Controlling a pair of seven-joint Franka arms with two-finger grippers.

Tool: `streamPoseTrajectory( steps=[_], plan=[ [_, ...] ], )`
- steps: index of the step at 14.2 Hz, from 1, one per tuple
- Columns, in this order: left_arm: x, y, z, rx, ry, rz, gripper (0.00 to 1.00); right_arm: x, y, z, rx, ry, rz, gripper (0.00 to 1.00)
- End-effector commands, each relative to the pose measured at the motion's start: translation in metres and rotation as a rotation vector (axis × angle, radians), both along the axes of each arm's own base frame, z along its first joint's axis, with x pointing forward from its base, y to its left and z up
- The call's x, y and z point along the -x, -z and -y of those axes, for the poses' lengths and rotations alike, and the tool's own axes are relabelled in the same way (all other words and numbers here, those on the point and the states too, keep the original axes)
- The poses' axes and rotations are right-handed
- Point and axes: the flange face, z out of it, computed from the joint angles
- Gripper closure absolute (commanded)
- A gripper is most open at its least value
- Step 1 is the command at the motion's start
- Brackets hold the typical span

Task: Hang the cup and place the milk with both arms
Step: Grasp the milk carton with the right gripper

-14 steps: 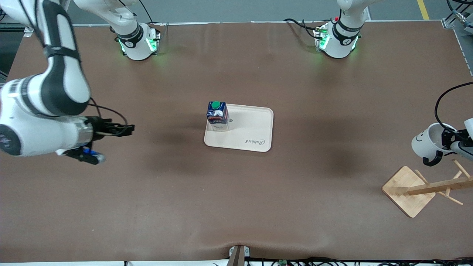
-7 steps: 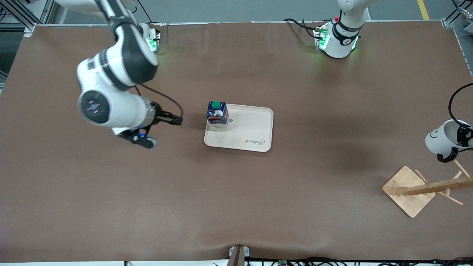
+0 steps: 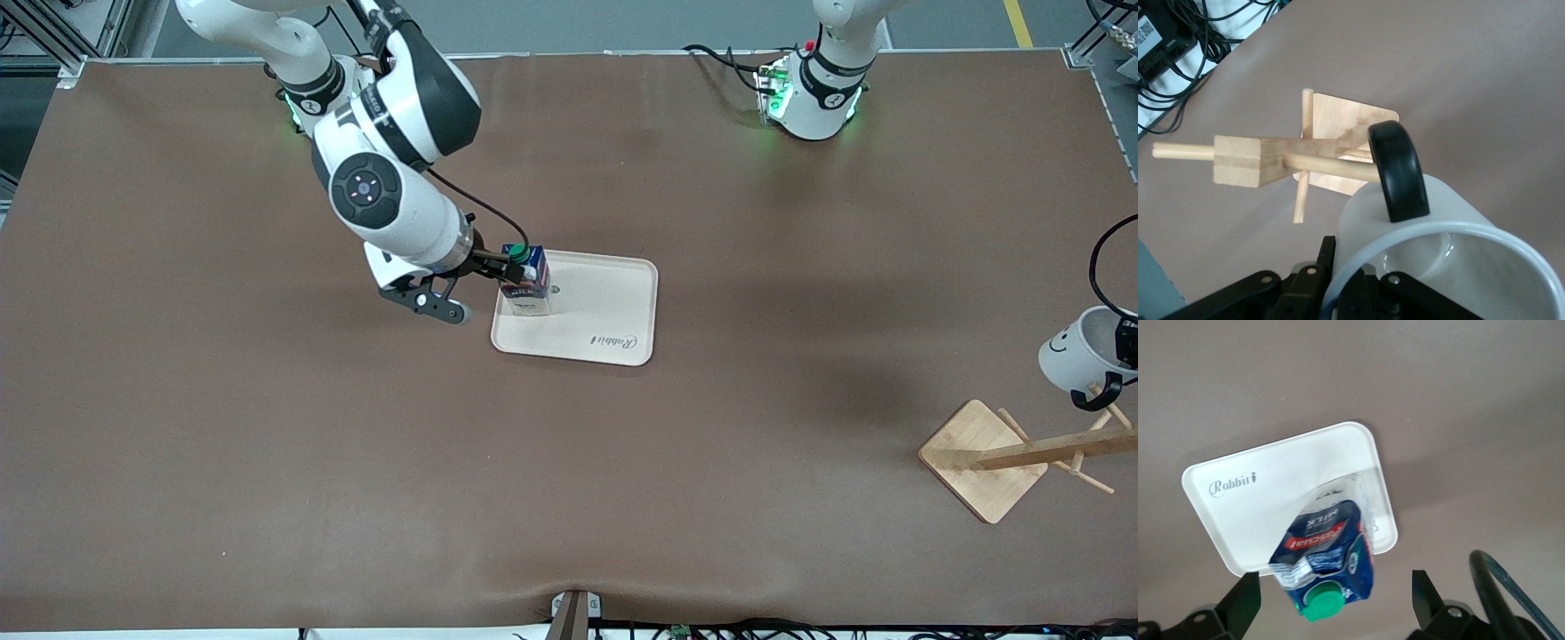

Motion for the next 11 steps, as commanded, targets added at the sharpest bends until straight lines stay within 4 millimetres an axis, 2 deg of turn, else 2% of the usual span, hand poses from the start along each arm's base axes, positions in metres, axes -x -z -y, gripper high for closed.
streamPoseTrajectory(
  steps=[1, 3, 6, 7, 8, 9, 10, 11],
  plan=[
    [-0.002, 0.005, -0.019, -0.001, -0.007, 0.024, 1.00, 0.018, 0.016, -0.018, 0.008, -0.009, 0.013, 0.00],
    [-0.006, 0.012, -0.027, 0.014, -0.007, 0.049, 1.00, 0.029, 0.036, -0.025, 0.008, -0.016, 0.028, 0.00],
    [-0.011, 0.018, -0.027, 0.020, 0.008, 0.075, 1.00, 0.044, 0.056, -0.035, 0.022, -0.034, 0.027, 0.00],
    [-0.012, 0.019, -0.024, 0.034, 0.005, 0.075, 0.80, 0.048, 0.063, -0.040, 0.033, -0.024, 0.018, 0.00],
    [-0.014, 0.024, -0.021, 0.063, -0.023, 0.076, 0.27, 0.050, 0.069, -0.041, 0.049, 0.000, 0.004, 0.00],
    [-0.015, 0.021, -0.018, 0.095, -0.080, 0.087, 0.00, 0.047, 0.072, -0.037, 0.062, 0.042, -0.010, 0.30],
    [-0.016, 0.015, -0.013, 0.099, -0.119, 0.091, 0.00, 0.045, 0.072, -0.035, 0.067, 0.073, -0.015, 0.47],
    [-0.017, 0.011, -0.004, 0.102, -0.130, 0.090, 0.00, 0.044, 0.067, -0.036, 0.064, 0.088, -0.022, 0.99]
  ],
)
